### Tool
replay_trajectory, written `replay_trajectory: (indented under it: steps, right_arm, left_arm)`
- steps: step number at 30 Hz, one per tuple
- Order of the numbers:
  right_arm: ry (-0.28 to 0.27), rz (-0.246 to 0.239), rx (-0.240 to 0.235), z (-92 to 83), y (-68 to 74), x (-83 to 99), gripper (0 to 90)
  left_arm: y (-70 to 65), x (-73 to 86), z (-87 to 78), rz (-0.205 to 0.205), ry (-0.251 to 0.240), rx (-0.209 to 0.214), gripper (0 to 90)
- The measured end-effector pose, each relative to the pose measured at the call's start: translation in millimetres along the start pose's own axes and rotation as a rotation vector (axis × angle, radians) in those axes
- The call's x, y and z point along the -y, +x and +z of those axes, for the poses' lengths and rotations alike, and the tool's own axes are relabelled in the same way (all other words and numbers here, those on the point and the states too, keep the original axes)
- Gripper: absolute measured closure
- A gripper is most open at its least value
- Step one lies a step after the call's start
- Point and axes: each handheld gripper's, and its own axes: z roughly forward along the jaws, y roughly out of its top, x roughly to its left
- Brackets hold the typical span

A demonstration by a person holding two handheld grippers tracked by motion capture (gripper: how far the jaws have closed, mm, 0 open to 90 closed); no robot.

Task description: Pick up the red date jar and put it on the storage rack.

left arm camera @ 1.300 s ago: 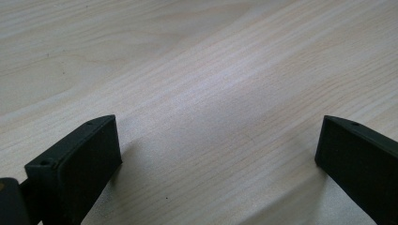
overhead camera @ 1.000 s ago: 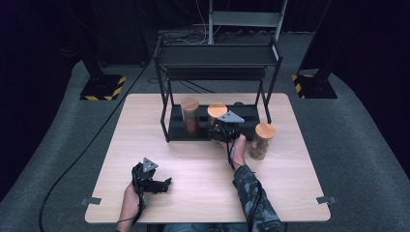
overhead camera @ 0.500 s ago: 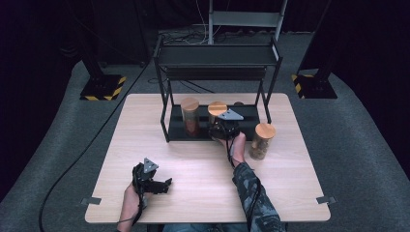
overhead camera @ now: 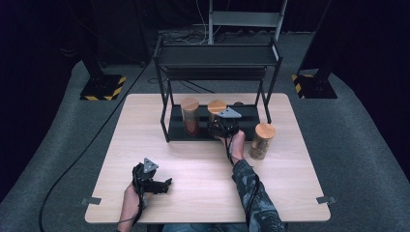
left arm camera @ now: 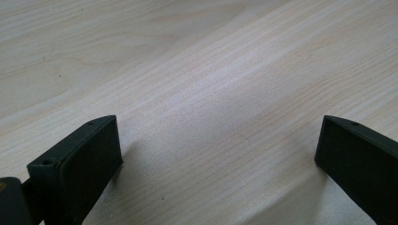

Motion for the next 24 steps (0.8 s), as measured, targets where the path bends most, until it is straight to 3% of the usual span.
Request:
replay_trajectory:
  steps: [24]
  right_arm:
    - [0.014,-0.004,-0.017,14.5,2.4,-4.9,24.4]
  left_arm:
    - [-1.3,0.3,-0.5,0.01,-0.004,-0.007,0.2]
